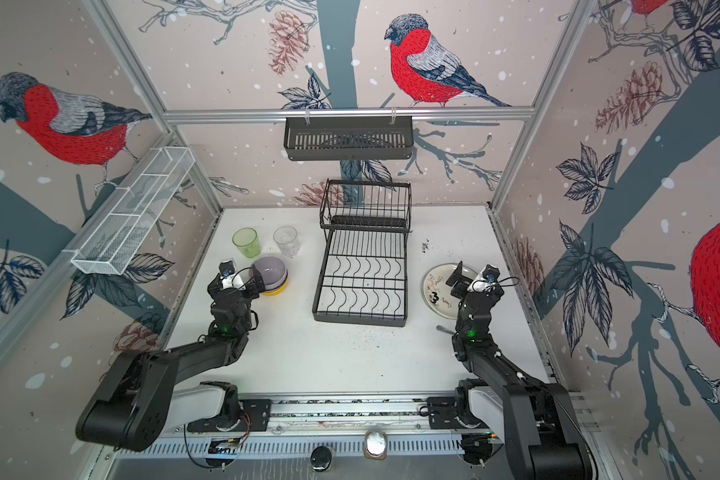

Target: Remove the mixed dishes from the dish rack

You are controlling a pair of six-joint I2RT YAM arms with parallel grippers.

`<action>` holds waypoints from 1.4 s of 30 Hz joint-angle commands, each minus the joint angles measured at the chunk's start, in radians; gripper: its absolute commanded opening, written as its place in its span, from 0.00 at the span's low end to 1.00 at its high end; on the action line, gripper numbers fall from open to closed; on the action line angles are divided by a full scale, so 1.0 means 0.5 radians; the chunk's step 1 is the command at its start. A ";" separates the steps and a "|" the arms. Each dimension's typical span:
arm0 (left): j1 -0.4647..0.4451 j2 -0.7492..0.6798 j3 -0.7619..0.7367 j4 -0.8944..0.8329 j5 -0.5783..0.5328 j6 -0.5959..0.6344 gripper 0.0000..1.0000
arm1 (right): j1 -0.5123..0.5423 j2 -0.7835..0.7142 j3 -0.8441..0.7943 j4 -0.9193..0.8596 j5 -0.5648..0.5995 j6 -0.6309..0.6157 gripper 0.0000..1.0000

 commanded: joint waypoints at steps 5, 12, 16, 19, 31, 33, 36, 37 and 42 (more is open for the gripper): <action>0.044 0.121 -0.040 0.386 0.153 0.041 0.98 | 0.003 0.098 0.015 0.189 0.111 -0.088 1.00; 0.106 0.388 0.000 0.518 0.378 0.048 0.98 | 0.016 0.246 0.033 0.269 0.115 -0.189 1.00; 0.123 0.515 -0.009 0.625 0.471 0.066 0.98 | 0.016 0.326 0.043 0.306 0.088 -0.206 1.00; 0.125 0.542 -0.015 0.660 0.482 0.065 0.98 | 0.014 0.418 0.069 0.312 0.026 -0.226 1.00; 0.125 0.551 0.013 0.617 0.318 0.006 0.98 | -0.005 0.801 0.116 0.530 -0.198 -0.293 1.00; 0.124 0.552 0.011 0.625 0.311 0.006 0.98 | -0.015 0.881 0.113 0.632 -0.220 -0.293 1.00; 0.125 0.551 0.011 0.624 0.316 0.006 0.98 | -0.039 0.845 0.148 0.502 -0.238 -0.265 1.00; 0.125 0.551 0.012 0.626 0.317 0.006 0.98 | -0.036 0.853 0.145 0.521 -0.230 -0.270 1.00; 0.125 0.551 0.014 0.620 0.316 0.006 0.98 | -0.036 0.844 0.146 0.505 -0.229 -0.268 1.00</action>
